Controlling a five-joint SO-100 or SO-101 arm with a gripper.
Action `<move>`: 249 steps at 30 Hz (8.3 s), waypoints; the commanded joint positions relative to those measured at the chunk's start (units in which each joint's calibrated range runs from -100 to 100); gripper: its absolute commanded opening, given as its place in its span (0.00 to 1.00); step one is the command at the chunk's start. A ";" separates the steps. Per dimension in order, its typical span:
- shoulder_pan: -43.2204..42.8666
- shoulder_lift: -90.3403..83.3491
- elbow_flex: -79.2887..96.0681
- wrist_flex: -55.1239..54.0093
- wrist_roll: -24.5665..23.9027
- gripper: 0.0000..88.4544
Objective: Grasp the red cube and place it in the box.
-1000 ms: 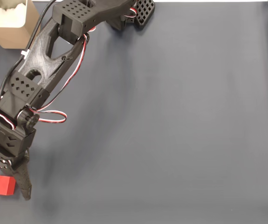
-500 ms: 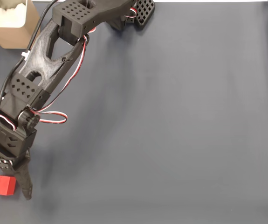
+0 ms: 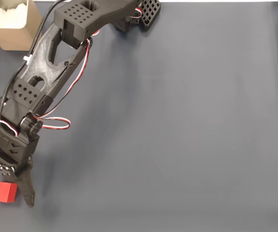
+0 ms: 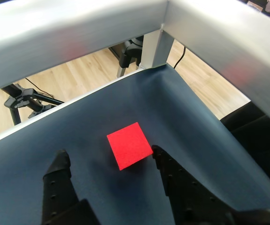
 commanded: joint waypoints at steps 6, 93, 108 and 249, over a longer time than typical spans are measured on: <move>-0.93 -2.07 -2.69 -0.55 -0.29 0.46; -2.07 -15.85 7.44 4.69 1.03 0.03; 1.48 -35.70 14.83 26.09 0.34 0.01; 40.19 -115.16 116.47 -0.31 -3.08 0.02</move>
